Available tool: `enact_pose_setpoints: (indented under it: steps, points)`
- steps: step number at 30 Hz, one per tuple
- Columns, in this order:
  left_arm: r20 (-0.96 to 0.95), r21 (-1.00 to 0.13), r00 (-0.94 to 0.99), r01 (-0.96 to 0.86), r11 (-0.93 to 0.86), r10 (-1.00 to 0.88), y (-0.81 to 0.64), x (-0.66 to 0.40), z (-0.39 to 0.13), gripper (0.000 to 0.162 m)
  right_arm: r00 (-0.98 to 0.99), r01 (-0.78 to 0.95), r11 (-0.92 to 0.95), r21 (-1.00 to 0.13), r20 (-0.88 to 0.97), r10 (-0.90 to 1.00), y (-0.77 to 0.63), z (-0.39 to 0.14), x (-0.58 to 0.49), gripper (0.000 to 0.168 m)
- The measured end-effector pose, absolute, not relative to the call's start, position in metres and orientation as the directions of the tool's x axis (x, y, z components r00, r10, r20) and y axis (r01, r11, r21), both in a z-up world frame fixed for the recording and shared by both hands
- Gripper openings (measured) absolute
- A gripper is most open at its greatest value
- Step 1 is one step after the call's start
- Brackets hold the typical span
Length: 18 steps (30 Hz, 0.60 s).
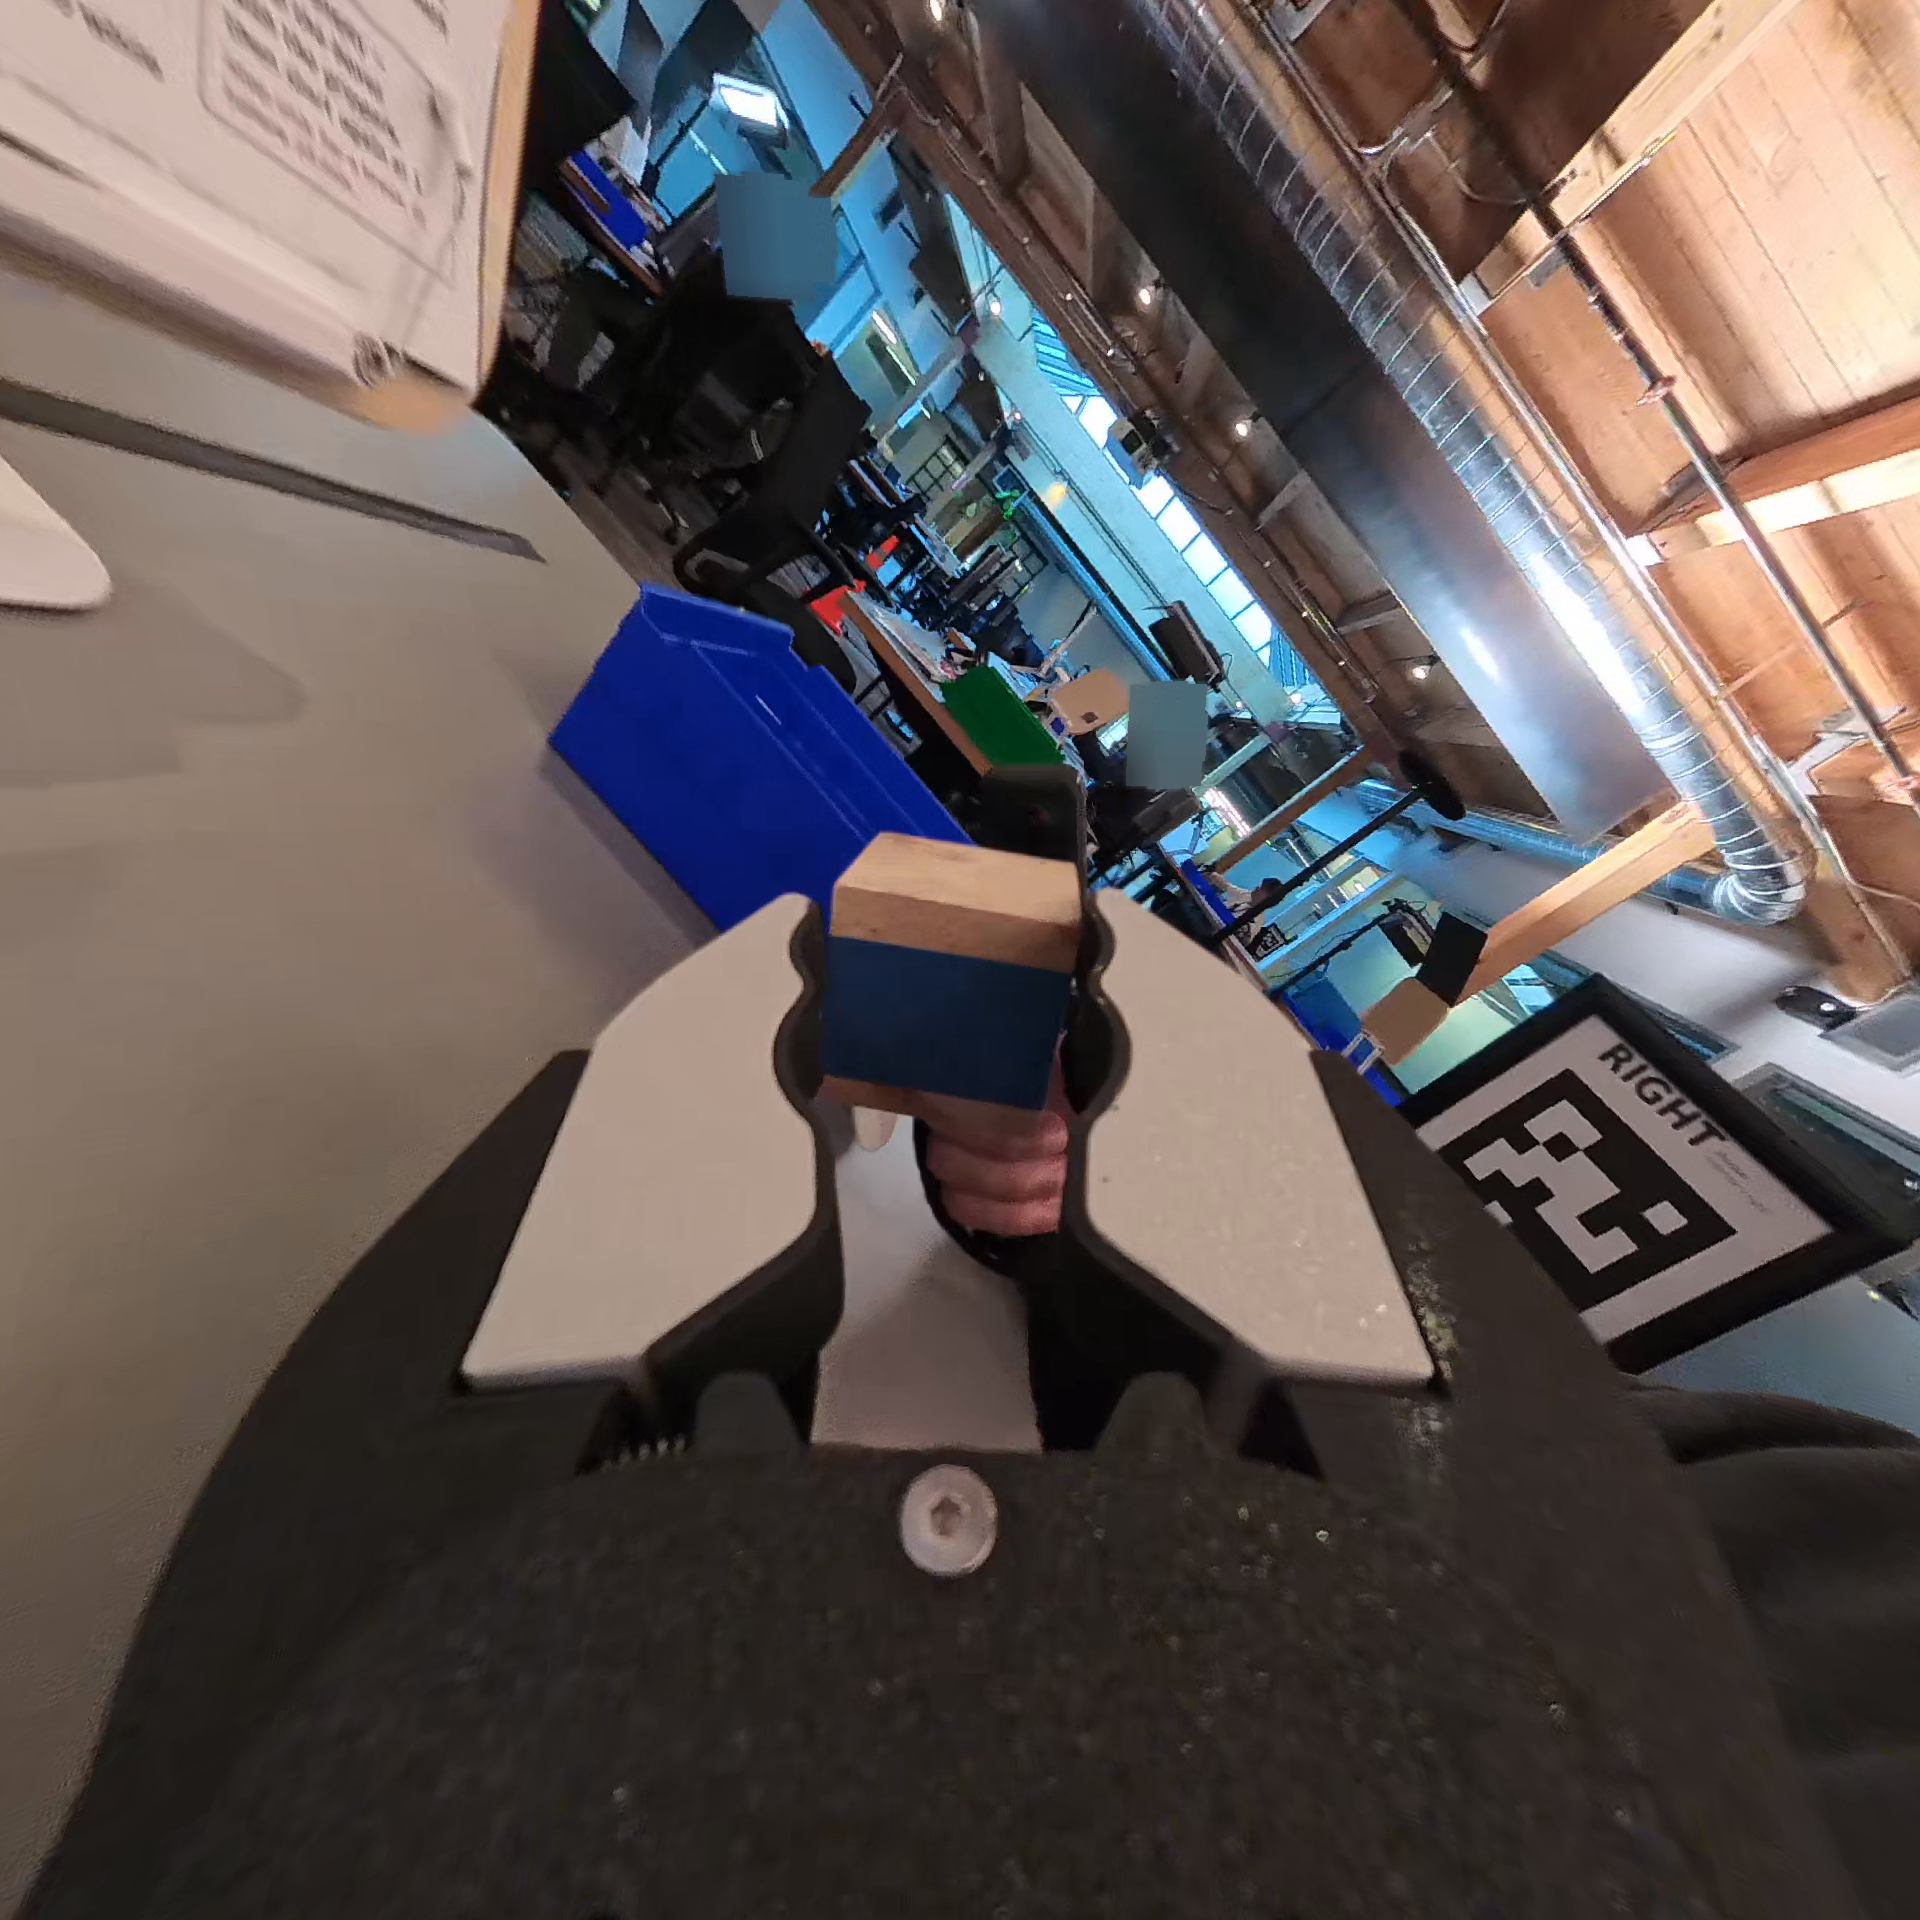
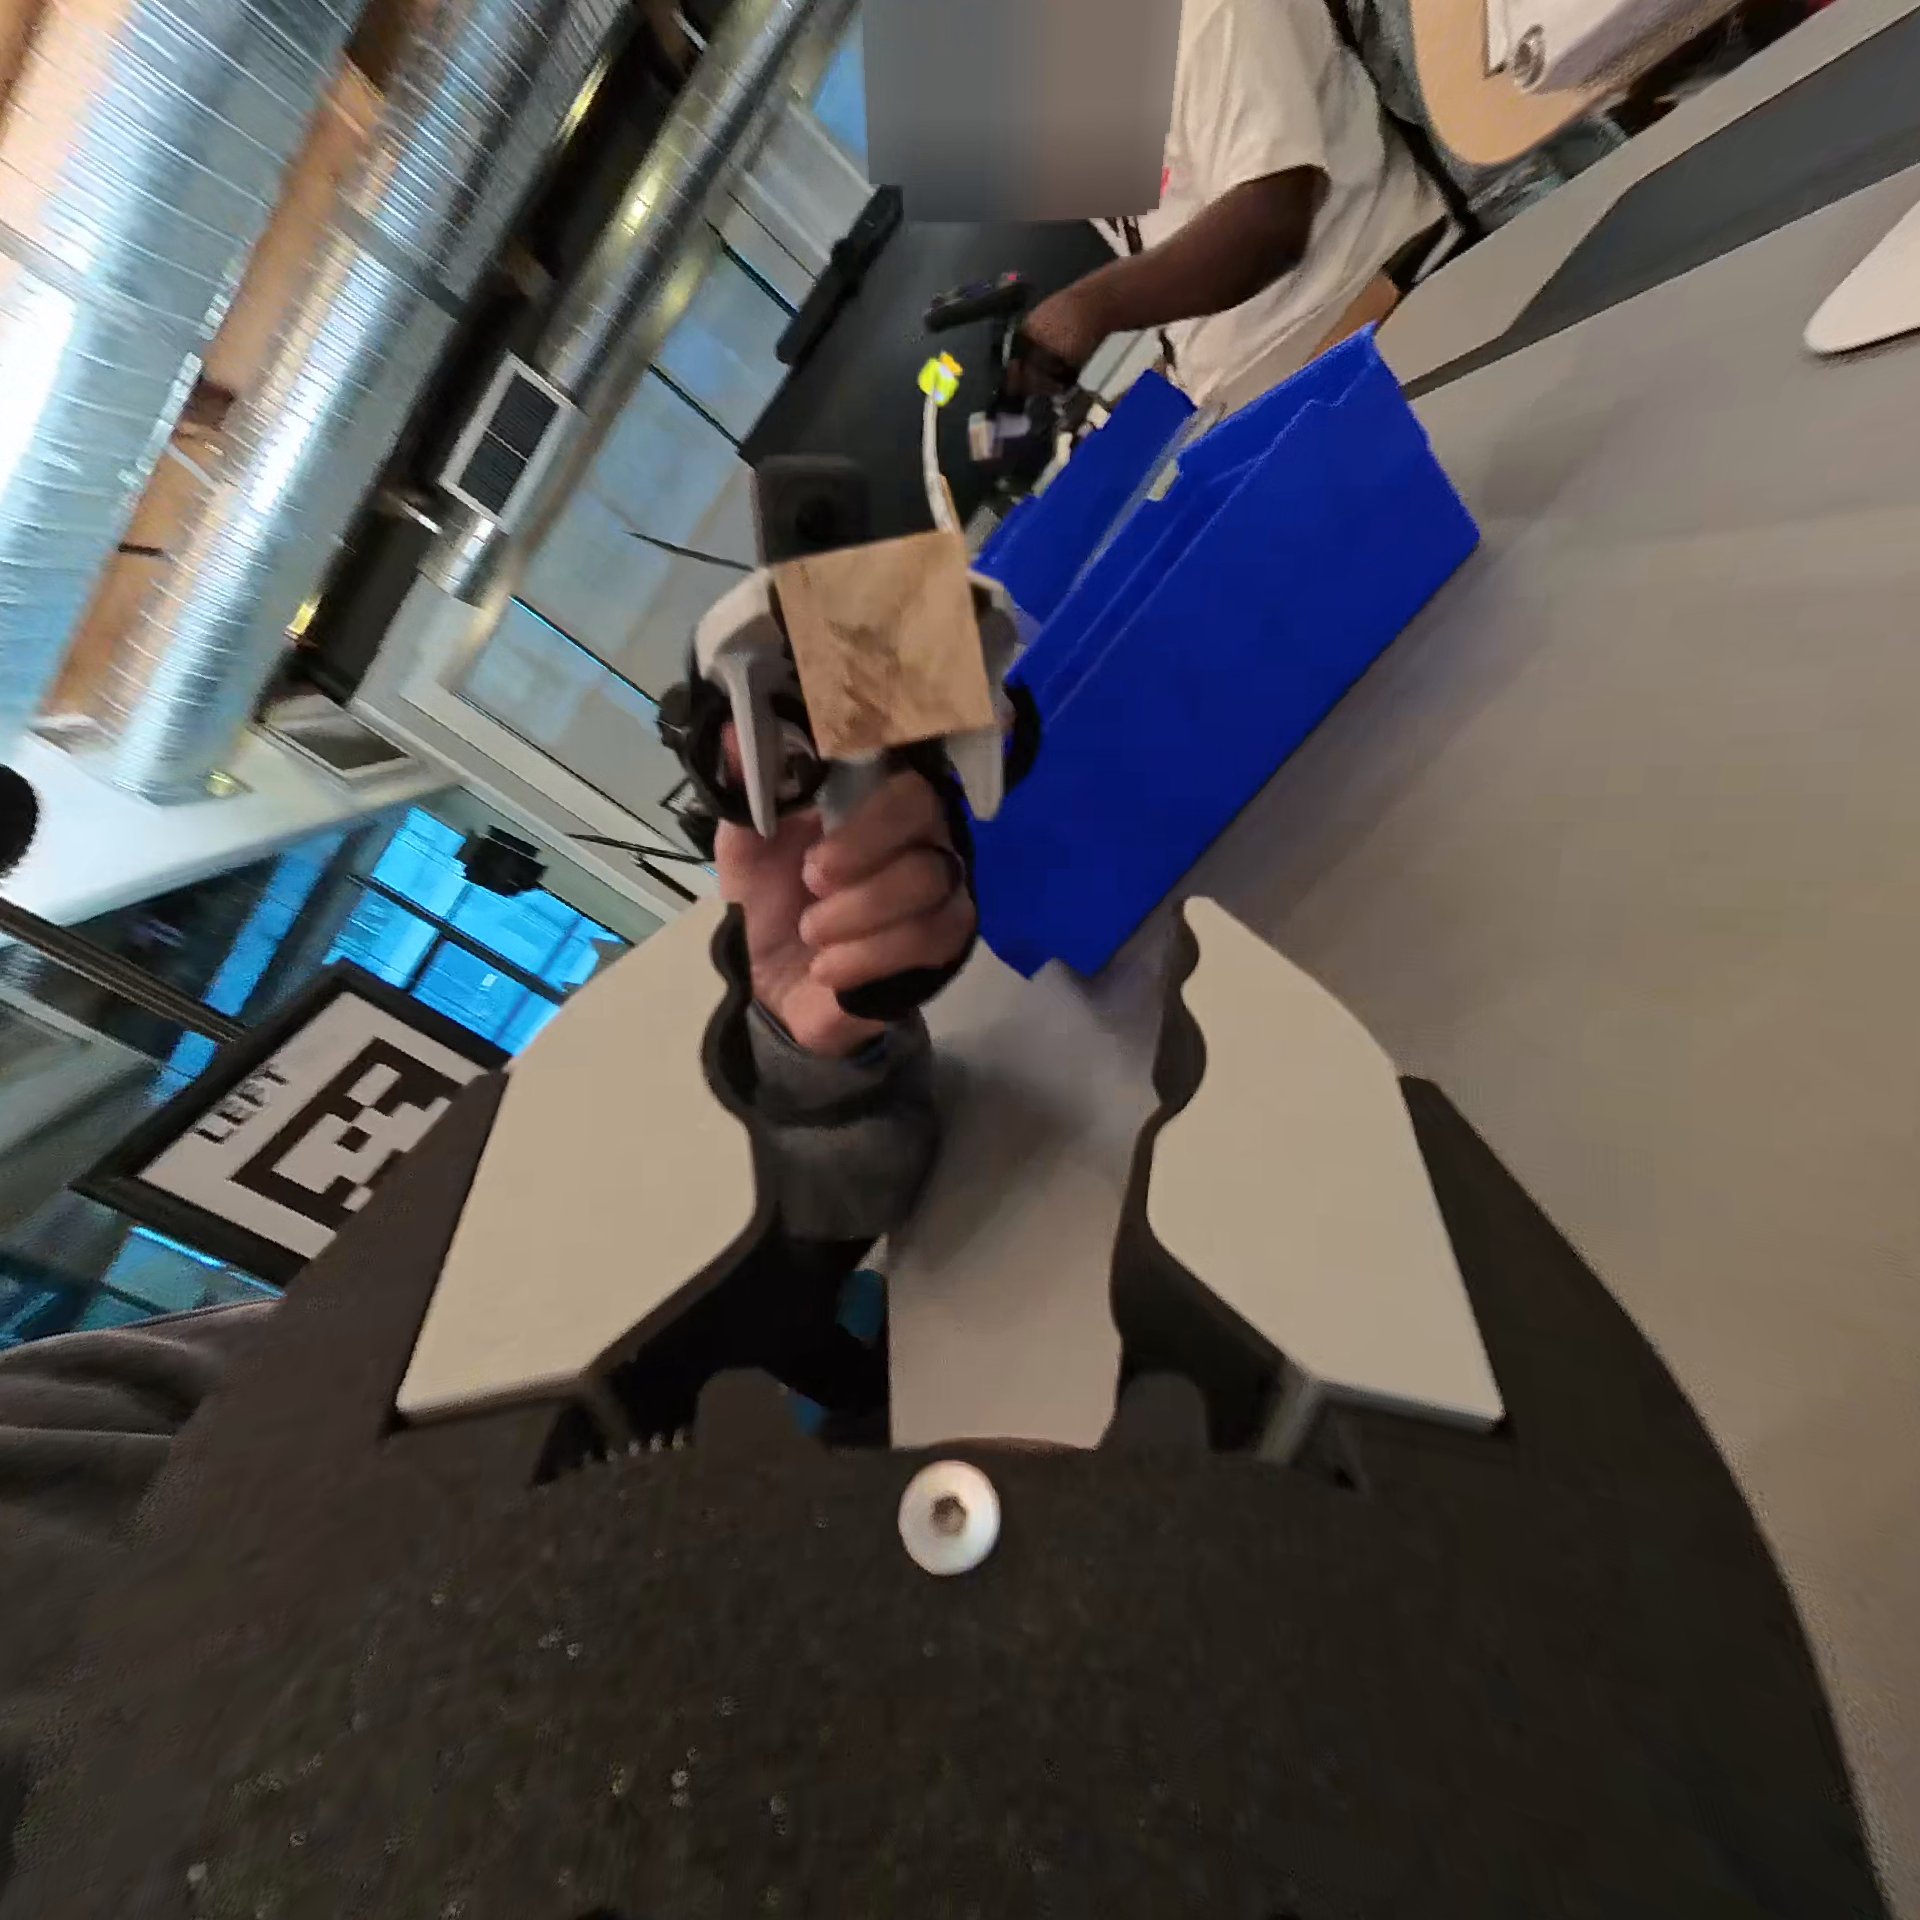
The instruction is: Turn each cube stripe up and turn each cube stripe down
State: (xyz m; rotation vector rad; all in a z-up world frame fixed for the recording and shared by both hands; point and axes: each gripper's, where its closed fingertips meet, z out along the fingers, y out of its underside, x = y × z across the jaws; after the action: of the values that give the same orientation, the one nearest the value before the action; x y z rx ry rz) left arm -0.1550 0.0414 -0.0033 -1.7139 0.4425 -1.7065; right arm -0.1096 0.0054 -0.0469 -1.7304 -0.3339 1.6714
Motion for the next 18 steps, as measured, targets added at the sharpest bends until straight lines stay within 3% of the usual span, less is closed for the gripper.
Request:
enact_pose_setpoints:
  steps: [10,12,13,18]
  points:
    - [0.78,-0.626,0.109,0.139,-0.767,-0.617,0.026,-0.12,-0.04,0.045,0.123,-0.33,-0.712,-0.62,-0.776,0.619,0.01,-0.051,-0.128,0.073]
    - [0.785,-0.62,0.087,0.12,-0.776,-0.613,0.02,-0.113,-0.043,0.045,0.13,-0.326,-0.704,-0.631,-0.767,0.628,0.009,-0.052,-0.13,0.061]
    - [0.786,-0.617,0.072,0.123,-0.777,-0.613,0.018,-0.111,-0.042,0.045,0.168,-0.299,-0.699,-0.65,-0.757,0.632,0.009,-0.057,-0.129,0.045]
    - [0.788,-0.616,0.073,0.097,-0.782,-0.611,0.016,-0.108,-0.043,0.045,0.162,-0.264,-0.704,-0.659,-0.75,0.641,0.003,-0.059,-0.129,0.045]
